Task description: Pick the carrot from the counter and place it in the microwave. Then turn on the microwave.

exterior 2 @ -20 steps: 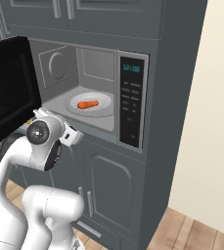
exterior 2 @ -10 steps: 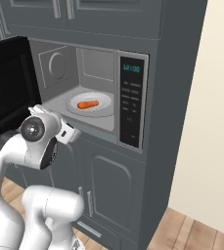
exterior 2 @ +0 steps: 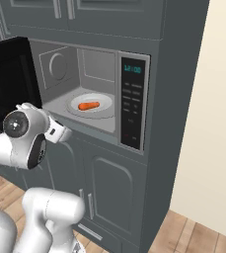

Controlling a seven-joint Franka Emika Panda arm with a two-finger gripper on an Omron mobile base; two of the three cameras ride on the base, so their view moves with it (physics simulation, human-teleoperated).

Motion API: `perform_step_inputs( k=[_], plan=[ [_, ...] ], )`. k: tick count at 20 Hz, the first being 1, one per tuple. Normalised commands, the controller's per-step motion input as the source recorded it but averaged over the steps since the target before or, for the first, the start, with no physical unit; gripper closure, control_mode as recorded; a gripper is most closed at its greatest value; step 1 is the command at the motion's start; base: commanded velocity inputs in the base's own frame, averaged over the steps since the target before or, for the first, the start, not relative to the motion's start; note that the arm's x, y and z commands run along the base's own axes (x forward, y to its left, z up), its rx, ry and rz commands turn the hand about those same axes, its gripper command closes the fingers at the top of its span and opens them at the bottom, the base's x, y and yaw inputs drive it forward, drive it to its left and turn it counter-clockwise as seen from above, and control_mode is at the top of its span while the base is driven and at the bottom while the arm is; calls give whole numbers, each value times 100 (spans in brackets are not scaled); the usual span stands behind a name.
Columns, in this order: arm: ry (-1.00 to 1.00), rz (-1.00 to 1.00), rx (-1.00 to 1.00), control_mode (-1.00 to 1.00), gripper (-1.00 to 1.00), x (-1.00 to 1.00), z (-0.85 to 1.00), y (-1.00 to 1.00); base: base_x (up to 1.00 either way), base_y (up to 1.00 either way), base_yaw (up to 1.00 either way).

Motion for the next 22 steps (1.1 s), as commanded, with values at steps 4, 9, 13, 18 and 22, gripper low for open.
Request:
perform_step_inputs(
  k=[4,9,13,18,22],
  plan=[
    [-1,-1,-2,-100,-100,-37,9,14,0,0,0],
    [-3,-2,-2,-100,-100,-40,5,13,0,0,0],
    [-2,-2,-2,-100,-100,-38,4,10,0,0,0],
    [-6,0,-4,-100,-100,-40,0,11,0,0,0],
    [-9,0,-6,-100,-100,-45,0,7,0,0,0]
  ],
)
